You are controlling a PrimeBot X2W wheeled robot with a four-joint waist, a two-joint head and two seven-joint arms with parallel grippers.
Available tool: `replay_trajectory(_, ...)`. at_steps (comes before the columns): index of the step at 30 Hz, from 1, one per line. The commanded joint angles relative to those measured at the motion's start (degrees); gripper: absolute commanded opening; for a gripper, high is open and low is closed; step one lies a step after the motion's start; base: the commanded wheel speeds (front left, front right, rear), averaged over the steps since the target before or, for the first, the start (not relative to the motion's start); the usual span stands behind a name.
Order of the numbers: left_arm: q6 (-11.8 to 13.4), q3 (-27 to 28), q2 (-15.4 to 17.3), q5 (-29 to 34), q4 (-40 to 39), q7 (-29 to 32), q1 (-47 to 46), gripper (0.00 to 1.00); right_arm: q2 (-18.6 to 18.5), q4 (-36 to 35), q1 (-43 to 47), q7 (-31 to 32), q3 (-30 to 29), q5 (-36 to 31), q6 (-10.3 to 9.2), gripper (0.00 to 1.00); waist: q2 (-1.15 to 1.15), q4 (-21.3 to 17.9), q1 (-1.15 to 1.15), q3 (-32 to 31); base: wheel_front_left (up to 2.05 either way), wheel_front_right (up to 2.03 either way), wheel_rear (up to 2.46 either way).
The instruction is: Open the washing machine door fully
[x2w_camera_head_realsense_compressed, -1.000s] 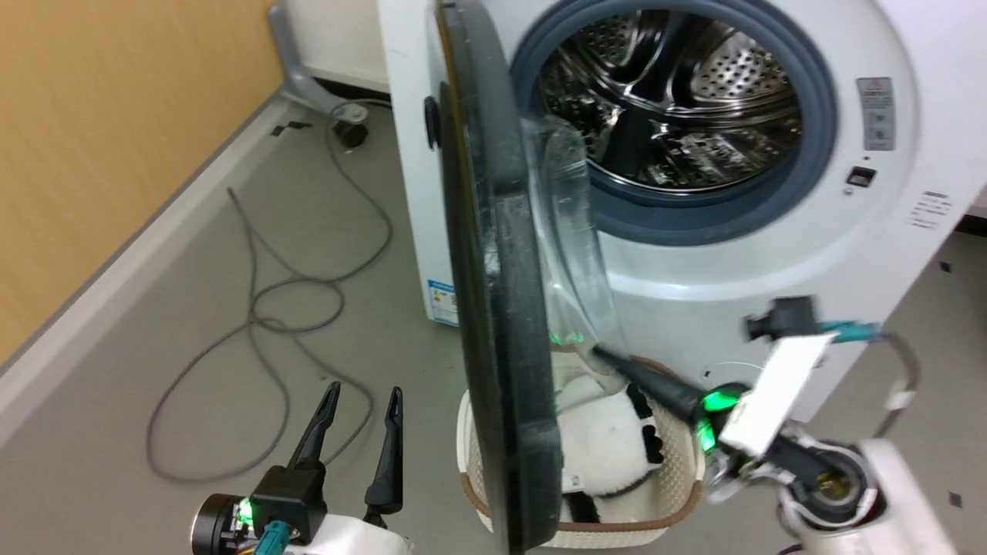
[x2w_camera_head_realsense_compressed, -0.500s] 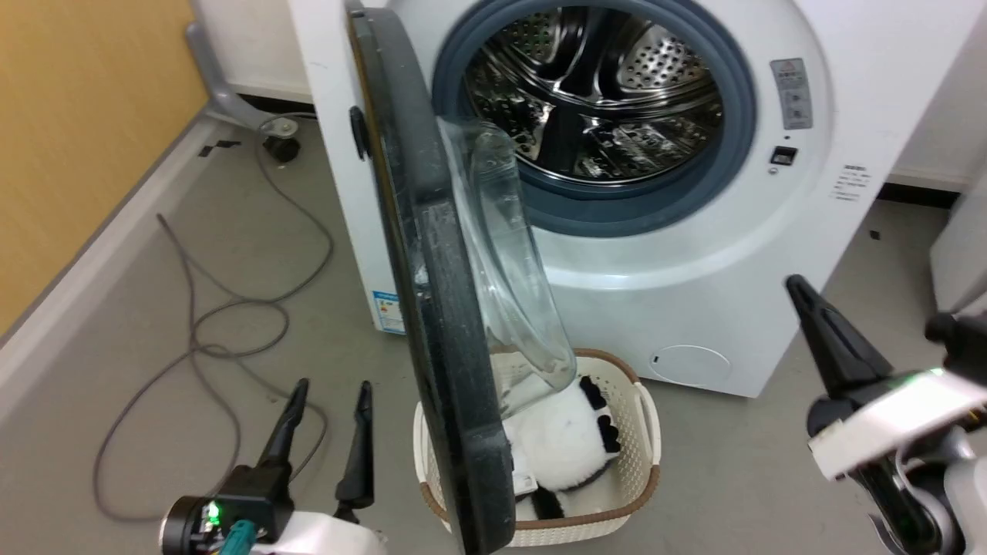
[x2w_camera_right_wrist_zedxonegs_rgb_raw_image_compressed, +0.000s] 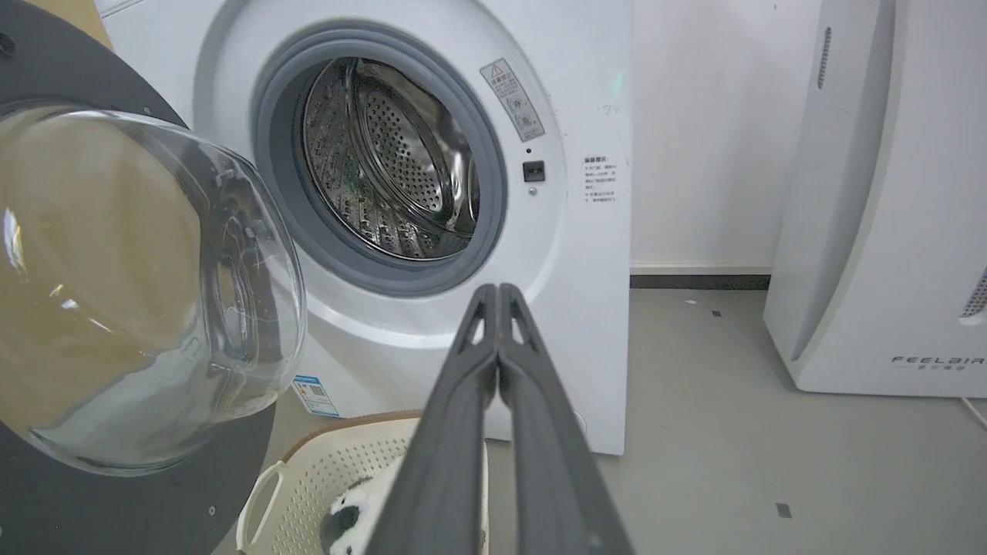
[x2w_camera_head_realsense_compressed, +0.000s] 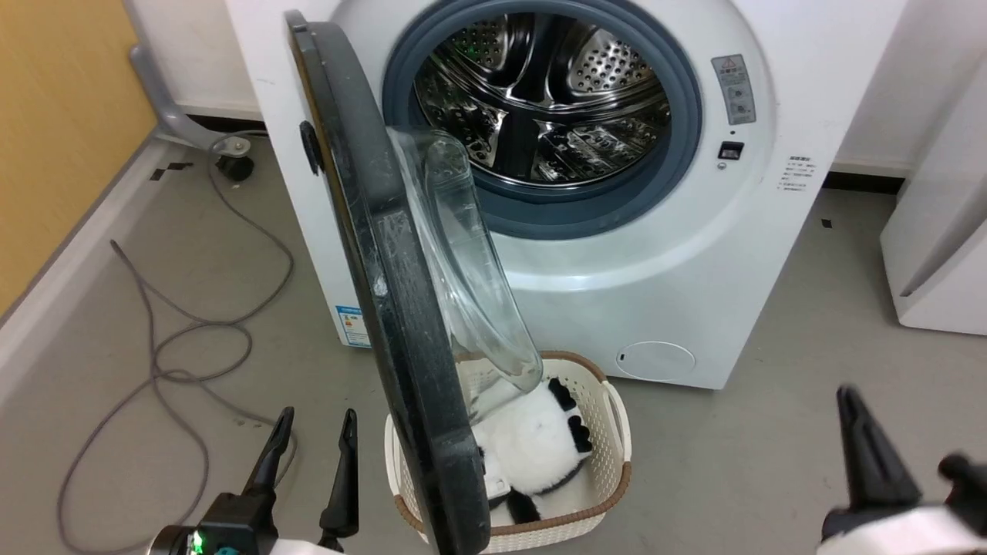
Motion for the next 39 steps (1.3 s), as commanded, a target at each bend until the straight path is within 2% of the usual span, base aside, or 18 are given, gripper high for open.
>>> replay_trajectory(1,-0.31,0.12,0.06,0.27,-0.2,-0.3,0.92,1.0,0.87,-0.12,1.42,-0.66,-0.35,-1.33,0.05,0.0,0.0,-0.13,0.0,-0.05,0.0,0.0,0.0)
replay_trajectory(5,-0.58,0.2,0.06,0.32,-0.31,-0.3,1.52,1.0,3.18,-0.6,4.79,-2.73,-1.52,-6.44,0.05,0.0,0.0,-0.39,0.0,-0.1,0.0,0.0,0.0)
replay_trajectory(6,-0.65,0.26,0.06,0.34,-0.39,-0.3,1.66,1.0,3.6,-0.73,5.49,-3.22,-1.6,-7.77,0.05,0.17,0.0,-0.46,0.0,-0.05,0.0,0.0,0.0)
replay_trajectory(7,-0.74,0.27,0.06,0.36,-0.45,-0.3,1.77,1.0,3.92,-0.76,6.15,-3.6,-1.46,-8.95,0.05,1.0,0.0,-0.47,0.0,-0.01,0.0,0.0,0.0)
replay_trajectory(14,-1.23,0.25,0.06,0.55,-0.46,-0.3,2.12,1.0,5.66,-0.27,8.23,-5.17,-2.28,-10.19,0.05,1.0,0.0,0.05,0.0,0.05,0.0,0.0,0.0)
replay_trajectory(27,-1.3,1.01,0.06,0.61,-1.5,-0.3,1.46,1.0,6.27,-0.99,7.92,-5.51,-3.85,-9.71,0.05,1.0,0.0,1.01,0.0,-0.34,0.0,0.0,0.0)
replay_trajectory(30,-0.63,1.48,0.06,0.02,-3.96,-0.3,0.69,1.0,6.31,-1.1,7.97,-5.52,-4.09,-9.52,0.05,1.0,0.0,1.24,0.0,-0.37,0.0,0.0,0.0)
replay_trajectory(32,0.46,2.12,0.06,-3.84,-6.25,-0.3,0.06,1.0,6.32,-1.09,8.03,-5.52,-4.06,-9.11,0.05,1.0,0.0,1.4,0.0,-0.39,0.0,0.0,0.0)
replay_trajectory(35,0.62,2.63,0.06,-4.86,-10.08,-0.3,-1.11,1.0,6.33,-1.0,8.03,-5.52,-3.84,-8.66,0.05,1.0,0.0,1.51,0.0,-0.39,0.0,0.0,0.0)
replay_trajectory(36,0.82,2.88,0.06,-5.27,-11.66,-0.3,-1.66,0.54,6.33,-0.98,8.01,-5.52,-3.8,-8.57,0.05,1.0,0.0,1.56,0.0,-0.38,0.0,0.0,0.0)
replay_trajectory(37,0.81,3.02,0.06,-5.0,-13.11,-0.3,-2.19,0.24,6.33,-0.98,7.98,-5.52,-3.79,-8.49,0.05,1.0,0.0,1.59,0.0,-0.37,0.0,0.0,0.0)
replay_trajectory(38,0.81,3.1,0.06,-4.83,-14.63,-0.3,-2.85,0.0,6.33,-1.0,7.93,-5.53,-3.79,-8.42,0.05,1.0,0.0,1.62,0.0,-0.36,0.0,0.0,0.0)
replay_trajectory(39,0.94,3.22,0.06,-4.81,-16.21,-0.3,-3.63,0.0,6.33,-1.02,7.87,-5.53,-3.77,-8.37,0.05,1.0,0.0,1.64,0.0,-0.33,0.0,0.0,0.0)
